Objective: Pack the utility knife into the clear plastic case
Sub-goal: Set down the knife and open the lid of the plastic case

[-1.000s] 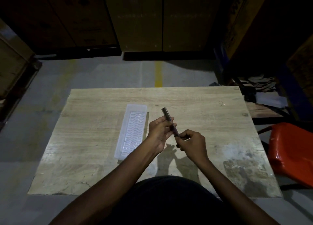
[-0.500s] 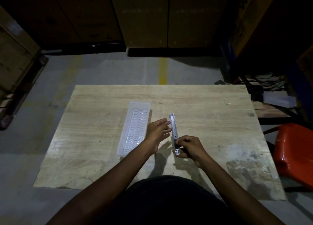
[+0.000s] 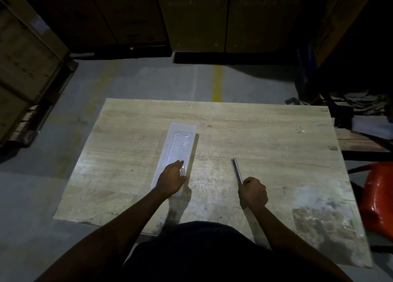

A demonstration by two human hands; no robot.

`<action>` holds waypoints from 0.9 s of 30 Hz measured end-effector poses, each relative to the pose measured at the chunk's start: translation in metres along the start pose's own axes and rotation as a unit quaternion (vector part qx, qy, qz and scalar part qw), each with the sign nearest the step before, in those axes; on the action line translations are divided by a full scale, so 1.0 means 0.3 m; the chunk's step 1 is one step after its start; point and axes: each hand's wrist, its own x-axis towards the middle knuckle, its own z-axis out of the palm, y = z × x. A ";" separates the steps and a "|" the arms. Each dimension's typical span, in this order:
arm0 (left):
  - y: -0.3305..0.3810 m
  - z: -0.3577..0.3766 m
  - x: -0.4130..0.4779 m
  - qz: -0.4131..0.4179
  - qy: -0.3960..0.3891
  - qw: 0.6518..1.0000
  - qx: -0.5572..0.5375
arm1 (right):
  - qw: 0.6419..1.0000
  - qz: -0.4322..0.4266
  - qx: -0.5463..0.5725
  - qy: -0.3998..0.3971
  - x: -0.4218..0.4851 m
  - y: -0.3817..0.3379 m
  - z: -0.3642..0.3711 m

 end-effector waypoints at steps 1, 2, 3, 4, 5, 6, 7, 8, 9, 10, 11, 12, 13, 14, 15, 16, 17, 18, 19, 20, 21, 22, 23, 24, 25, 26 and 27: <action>-0.010 0.004 0.000 0.001 -0.007 1.000 0.017 | 1.000 -0.001 0.002 0.005 0.002 0.002 0.006; -0.015 0.008 -0.001 0.003 -0.013 0.999 0.033 | 1.000 -0.002 0.004 0.009 0.006 0.004 0.013; -0.016 0.010 -0.001 0.008 -0.016 0.999 0.046 | 1.000 -0.003 0.005 0.012 0.008 0.005 0.018; -0.016 0.011 0.000 0.013 -0.018 0.998 0.055 | 1.000 -0.005 0.008 0.012 0.012 0.005 0.022; -0.014 0.012 0.001 0.017 -0.018 0.998 0.060 | 1.000 -0.006 0.012 0.013 0.015 0.003 0.026; -0.012 0.014 0.003 0.020 -0.016 0.998 0.064 | 1.000 -0.007 0.012 0.016 0.021 0.003 0.030; -0.010 0.015 0.005 0.021 -0.014 0.997 0.067 | 1.000 -0.009 0.009 0.020 0.024 0.000 0.032; -0.009 0.015 0.007 0.019 -0.011 0.997 0.069 | 1.000 -0.015 0.005 0.024 0.029 -0.002 0.033; -0.007 0.017 0.008 0.018 -0.008 0.997 0.071 | 1.000 -0.019 0.000 0.024 0.033 -0.004 0.031; -0.006 0.019 0.009 0.016 -0.005 0.997 0.073 | 1.000 -0.021 -0.007 0.020 0.038 -0.004 0.032; -0.005 0.022 0.009 0.016 -0.002 0.997 0.075 | 1.000 -0.021 -0.011 0.016 0.042 -0.005 0.032; -0.006 0.026 0.009 0.017 0.001 0.997 0.076 | 1.000 -0.022 -0.015 0.013 0.047 -0.005 0.033; -0.007 0.029 0.009 0.020 0.005 0.997 0.077 | 1.000 -0.022 -0.016 0.011 0.049 -0.006 0.031; -0.009 0.032 0.010 0.023 0.008 0.997 0.078 | 1.000 -0.023 -0.018 0.010 0.050 -0.006 0.030; -0.011 0.033 0.010 0.024 0.009 0.997 0.079 | 1.000 -0.022 -0.018 0.010 0.049 -0.006 0.029; -0.013 0.036 0.010 0.024 0.011 0.997 0.079 | 1.000 -0.020 -0.018 0.013 0.050 -0.004 0.031; -0.013 0.037 0.010 0.022 0.013 0.997 0.075 | 1.000 -0.017 -0.015 0.016 0.048 -0.004 0.029; -0.012 0.038 0.008 0.022 0.015 0.997 0.071 | 1.000 -0.015 -0.011 0.020 0.048 -0.004 0.029; -0.012 0.038 0.005 0.021 0.019 0.997 0.069 | 1.000 -0.012 -0.009 0.023 0.045 -0.006 0.026; -0.013 0.041 0.004 0.024 0.024 0.997 0.068 | 1.000 -0.010 -0.011 0.025 0.044 -0.011 0.025; -0.014 0.043 0.001 0.027 0.028 0.997 0.069 | 1.000 -0.009 -0.015 0.024 0.041 -0.017 0.022; -0.016 0.045 -0.003 0.029 0.031 0.997 0.072 | 0.999 -0.010 -0.021 0.024 0.039 -0.020 0.020; -0.019 0.047 -0.006 0.029 0.033 0.996 0.075 | 0.999 -0.011 -0.027 0.023 0.038 -0.024 0.019; -0.023 0.050 -0.008 0.031 0.036 0.996 0.077 | 0.999 -0.015 -0.036 0.022 0.037 -0.025 0.016; -0.027 0.055 -0.010 0.032 0.037 0.996 0.076 | 0.999 -0.021 -0.047 0.018 0.034 -0.026 0.012; -0.030 0.058 -0.012 0.035 0.038 0.996 0.075 | 0.998 -0.027 -0.058 0.016 0.035 -0.024 0.012; -0.032 0.059 -0.015 0.035 0.038 0.996 0.075 | 0.997 -0.032 -0.064 0.016 0.034 -0.023 0.012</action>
